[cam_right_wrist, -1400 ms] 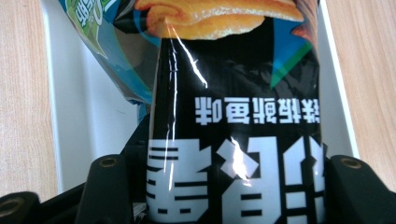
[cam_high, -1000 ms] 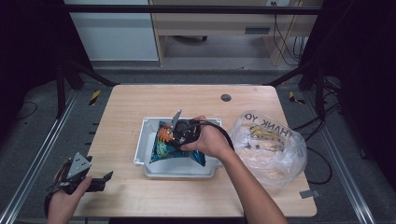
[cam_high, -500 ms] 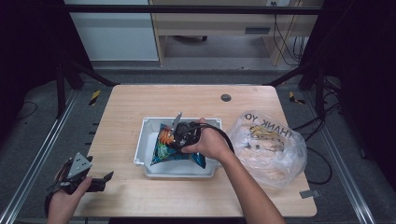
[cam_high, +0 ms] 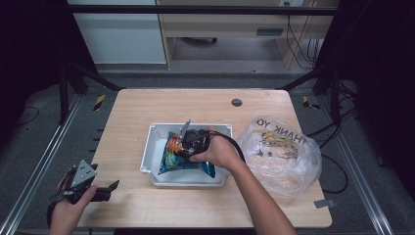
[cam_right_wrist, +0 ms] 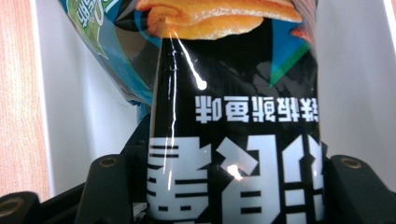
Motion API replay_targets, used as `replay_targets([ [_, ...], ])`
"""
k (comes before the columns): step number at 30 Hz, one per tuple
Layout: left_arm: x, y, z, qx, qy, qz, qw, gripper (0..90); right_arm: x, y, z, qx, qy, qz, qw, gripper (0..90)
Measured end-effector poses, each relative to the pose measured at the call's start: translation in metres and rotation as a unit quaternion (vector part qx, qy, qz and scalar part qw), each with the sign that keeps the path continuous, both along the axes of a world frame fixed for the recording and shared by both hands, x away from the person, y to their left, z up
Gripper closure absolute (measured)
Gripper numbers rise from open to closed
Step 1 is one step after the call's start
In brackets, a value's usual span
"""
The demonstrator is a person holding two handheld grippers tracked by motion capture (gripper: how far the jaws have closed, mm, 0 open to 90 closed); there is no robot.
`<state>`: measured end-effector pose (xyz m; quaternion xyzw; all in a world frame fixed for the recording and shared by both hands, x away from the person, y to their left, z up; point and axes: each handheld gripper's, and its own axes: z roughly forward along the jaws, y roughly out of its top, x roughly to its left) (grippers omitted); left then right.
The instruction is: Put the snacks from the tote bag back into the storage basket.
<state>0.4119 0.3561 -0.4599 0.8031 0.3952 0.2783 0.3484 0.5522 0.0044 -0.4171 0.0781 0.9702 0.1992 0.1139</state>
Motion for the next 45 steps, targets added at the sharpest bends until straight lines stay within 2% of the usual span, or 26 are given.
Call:
replay_targets([
  [27,0.0,-0.0002,-0.0001,0.001,0.001,-0.003,1.0,3.4,-0.0019,0.0007,-0.0038,0.003,-0.008,-0.004,1.0,40.5],
  [37,0.0,-0.0012,-0.0005,0.001,0.002,-0.004,1.0,3.4,-0.0048,0.0002,-0.0052,0.007,-0.013,-0.013,0.9998,39.4],
  [45,-0.0001,-0.0012,-0.0006,0.002,0.003,-0.004,1.0,3.5,-0.0041,-0.0006,-0.0029,0.017,-0.017,-0.024,0.9994,34.0],
])
